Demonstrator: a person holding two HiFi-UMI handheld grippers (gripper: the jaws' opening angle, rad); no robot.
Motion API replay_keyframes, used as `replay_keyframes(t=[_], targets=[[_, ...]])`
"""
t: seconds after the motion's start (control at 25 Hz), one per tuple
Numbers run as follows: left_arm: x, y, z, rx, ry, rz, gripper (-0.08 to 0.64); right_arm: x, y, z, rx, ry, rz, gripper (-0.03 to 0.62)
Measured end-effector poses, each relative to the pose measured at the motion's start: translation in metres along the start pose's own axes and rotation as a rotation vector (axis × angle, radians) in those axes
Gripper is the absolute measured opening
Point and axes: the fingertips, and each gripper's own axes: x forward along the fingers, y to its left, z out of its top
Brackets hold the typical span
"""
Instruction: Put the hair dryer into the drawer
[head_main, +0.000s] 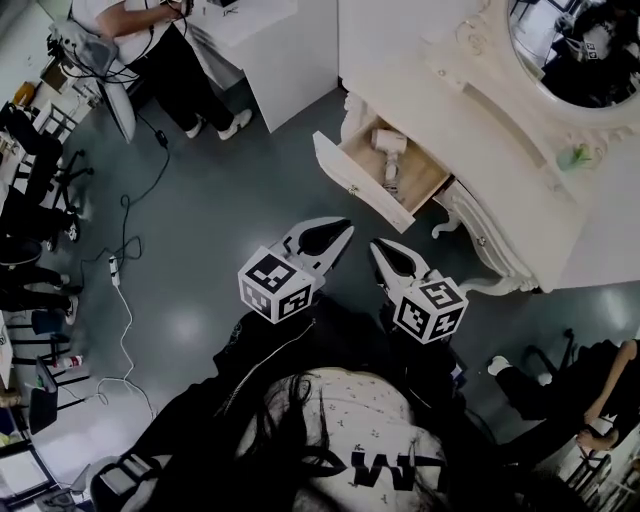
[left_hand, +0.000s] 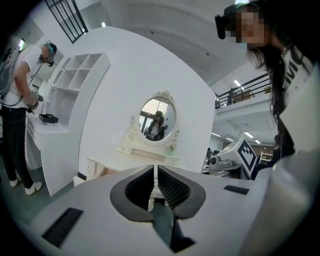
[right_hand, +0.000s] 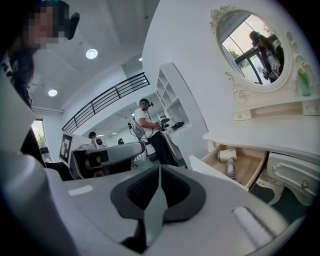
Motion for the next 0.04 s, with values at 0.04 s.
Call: replay_keyframes(t=[0.04], targets=[[0.0005, 0.0021, 0.0015, 0.001, -0.001, -0.004, 0.002, 0.0023, -0.0007, 0.0011, 0.0, 0.0, -0.006, 0.025]])
